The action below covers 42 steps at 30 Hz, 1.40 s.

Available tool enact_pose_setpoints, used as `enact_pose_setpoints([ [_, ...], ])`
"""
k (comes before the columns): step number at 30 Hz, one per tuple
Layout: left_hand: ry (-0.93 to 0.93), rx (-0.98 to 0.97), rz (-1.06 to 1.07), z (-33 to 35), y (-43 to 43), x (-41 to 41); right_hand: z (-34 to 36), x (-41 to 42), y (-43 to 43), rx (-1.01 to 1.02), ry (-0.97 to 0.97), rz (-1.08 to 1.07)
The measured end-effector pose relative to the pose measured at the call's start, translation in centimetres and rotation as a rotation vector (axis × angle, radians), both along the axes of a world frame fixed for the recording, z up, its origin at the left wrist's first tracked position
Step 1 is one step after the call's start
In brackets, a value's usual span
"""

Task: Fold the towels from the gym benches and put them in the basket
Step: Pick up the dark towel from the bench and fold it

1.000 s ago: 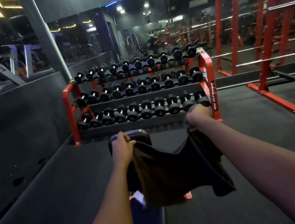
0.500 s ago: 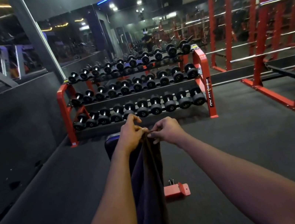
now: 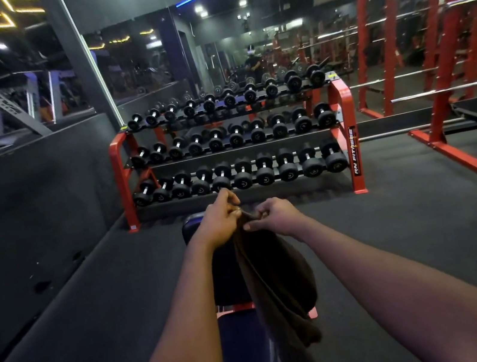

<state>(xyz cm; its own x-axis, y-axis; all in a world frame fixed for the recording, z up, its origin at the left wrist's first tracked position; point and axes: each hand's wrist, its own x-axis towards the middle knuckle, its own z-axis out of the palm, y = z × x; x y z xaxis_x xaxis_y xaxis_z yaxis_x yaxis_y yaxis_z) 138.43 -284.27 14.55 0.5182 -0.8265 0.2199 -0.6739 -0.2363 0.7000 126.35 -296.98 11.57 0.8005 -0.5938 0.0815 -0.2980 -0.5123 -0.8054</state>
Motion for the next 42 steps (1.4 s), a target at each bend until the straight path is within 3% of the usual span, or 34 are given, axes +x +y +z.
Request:
enact_pose_setpoints([
  [3,-0.081,-0.043,0.108,0.2,-0.2,0.0,-0.9,-1.2,-0.6,-0.025,0.199,0.102],
  [7,-0.235,-0.222,0.31,0.8,-0.7,0.3,-3.2,-2.3,-1.4,-0.136,0.427,0.046],
  [14,-0.284,-0.464,0.627,1.9,-0.6,-0.2,-5.4,-5.0,-1.2,-0.091,0.682,0.222],
  [18,-0.323,-0.498,0.769,2.1,0.3,0.9,-7.4,-6.1,-2.0,-0.13,0.86,0.14],
  [21,-0.331,-0.45,0.837,1.6,1.4,1.7,-8.4,-6.9,-2.6,-0.137,0.798,-0.079],
  [30,-0.282,-0.154,0.989,-3.7,4.5,2.5,-5.0,-6.1,-4.1,0.059,0.261,-0.804],
  [36,-0.318,-0.157,0.991,-5.0,4.8,2.5,-3.6,-5.8,-5.2,0.174,0.189,-0.872],
  [42,-0.39,-0.249,0.896,-4.7,3.5,1.3,-3.3,-4.8,-4.6,0.187,0.291,-0.994],
])
